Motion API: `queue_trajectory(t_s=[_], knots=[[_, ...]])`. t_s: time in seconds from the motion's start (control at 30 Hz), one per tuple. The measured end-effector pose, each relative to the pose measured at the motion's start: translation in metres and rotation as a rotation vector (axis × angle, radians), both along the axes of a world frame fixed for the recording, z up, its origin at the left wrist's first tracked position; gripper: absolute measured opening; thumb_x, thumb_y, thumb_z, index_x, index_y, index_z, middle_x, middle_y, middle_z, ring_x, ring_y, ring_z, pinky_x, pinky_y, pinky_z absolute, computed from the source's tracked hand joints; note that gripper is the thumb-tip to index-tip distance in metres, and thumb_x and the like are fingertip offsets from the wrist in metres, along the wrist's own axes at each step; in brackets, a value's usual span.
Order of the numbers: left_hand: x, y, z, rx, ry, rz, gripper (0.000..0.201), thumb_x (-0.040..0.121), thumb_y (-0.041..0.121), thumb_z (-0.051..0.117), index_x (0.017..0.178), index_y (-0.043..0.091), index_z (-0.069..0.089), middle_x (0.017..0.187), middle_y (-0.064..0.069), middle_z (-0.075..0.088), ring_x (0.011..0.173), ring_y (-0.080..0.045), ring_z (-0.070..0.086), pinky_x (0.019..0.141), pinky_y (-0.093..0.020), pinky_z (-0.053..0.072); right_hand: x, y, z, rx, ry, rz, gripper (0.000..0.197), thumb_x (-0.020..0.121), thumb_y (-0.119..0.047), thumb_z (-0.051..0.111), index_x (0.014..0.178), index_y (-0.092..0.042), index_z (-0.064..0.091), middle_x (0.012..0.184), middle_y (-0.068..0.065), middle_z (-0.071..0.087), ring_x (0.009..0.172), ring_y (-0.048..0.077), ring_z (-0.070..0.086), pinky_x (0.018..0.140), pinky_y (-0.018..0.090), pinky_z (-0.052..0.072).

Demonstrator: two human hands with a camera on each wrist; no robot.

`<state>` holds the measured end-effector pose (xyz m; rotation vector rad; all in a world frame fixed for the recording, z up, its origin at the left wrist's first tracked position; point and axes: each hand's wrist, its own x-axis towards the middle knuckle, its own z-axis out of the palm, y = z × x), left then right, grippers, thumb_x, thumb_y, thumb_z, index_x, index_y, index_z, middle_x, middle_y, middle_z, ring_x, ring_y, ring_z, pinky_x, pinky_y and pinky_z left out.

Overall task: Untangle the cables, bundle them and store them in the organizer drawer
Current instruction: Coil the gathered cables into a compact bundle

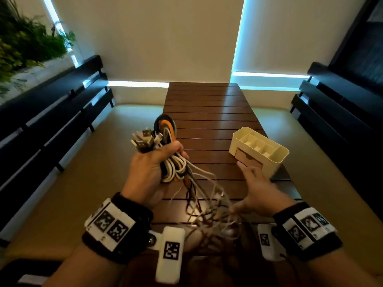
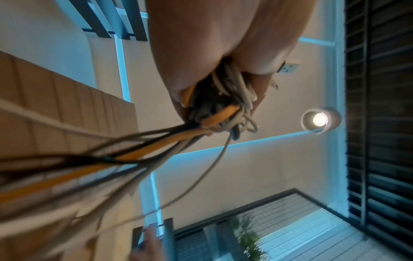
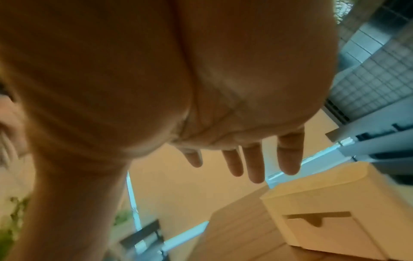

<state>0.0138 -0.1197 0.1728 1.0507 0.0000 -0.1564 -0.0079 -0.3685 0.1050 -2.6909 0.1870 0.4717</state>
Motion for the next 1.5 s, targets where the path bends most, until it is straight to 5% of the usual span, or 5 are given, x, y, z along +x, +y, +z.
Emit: queue_trajectory(t_s=[0.33, 0.53, 0.93, 1.1, 1.5], knots=[[-0.027, -0.032, -0.001, -0.084, 0.035, -0.199, 0.024, 0.073, 0.003, 0.070, 0.095, -0.004, 0.067, 0.078, -0.018, 0.066, 0.073, -0.029, 0.065, 0.069, -0.039, 0.058, -0.033, 0.069, 0.039, 0.913, -0.303, 0.204, 0.112, 0.071, -0.021, 0.087, 0.151, -0.045, 0.013, 0.149, -0.017, 0.041, 0.133, -0.001, 0.044, 0.107, 0.029, 0.043], [-0.028, -0.019, 0.014, -0.161, 0.011, -0.273, 0.015, 0.072, 0.005, 0.064, 0.085, 0.002, 0.071, 0.076, -0.015, 0.066, 0.078, -0.027, 0.068, 0.078, -0.040, 0.059, -0.039, 0.072, 0.032, 0.916, -0.241, 0.133, 0.008, 0.092, -0.015, 0.066, 0.093, -0.024, 0.068, 0.078, 0.000, 0.070, 0.072, 0.018, 0.066, 0.079, 0.048, 0.056], [-0.034, -0.002, 0.025, -0.318, -0.030, -0.256, 0.017, 0.085, 0.016, 0.053, 0.071, 0.015, 0.061, 0.068, 0.003, 0.053, 0.057, -0.009, 0.050, 0.063, -0.027, 0.053, -0.039, 0.053, 0.036, 0.694, -0.024, 0.232, 0.009, 0.086, -0.036, 0.071, 0.081, -0.034, 0.064, 0.081, 0.004, 0.070, 0.078, 0.023, 0.069, 0.086, 0.048, 0.057], [-0.029, 0.013, 0.018, -0.199, 0.016, -0.247, 0.020, 0.082, 0.015, 0.056, 0.065, 0.014, 0.064, 0.065, 0.000, 0.051, 0.055, -0.011, 0.051, 0.061, -0.029, 0.053, -0.038, 0.031, 0.047, 0.597, -0.079, 0.264, 0.011, 0.085, -0.033, 0.072, 0.088, -0.033, 0.062, 0.084, -0.002, 0.067, 0.074, 0.006, 0.065, 0.076, 0.029, 0.057], [-0.032, 0.019, -0.001, 0.136, 0.035, -0.375, 0.042, 0.064, 0.004, 0.076, 0.102, -0.005, 0.064, 0.087, -0.023, 0.064, 0.057, -0.022, 0.061, 0.054, -0.031, 0.054, -0.025, 0.023, 0.072, 0.672, -0.393, 0.296, 0.017, 0.079, -0.049, 0.062, 0.086, -0.036, 0.069, 0.086, -0.010, 0.069, 0.081, 0.011, 0.065, 0.076, 0.037, 0.058]])
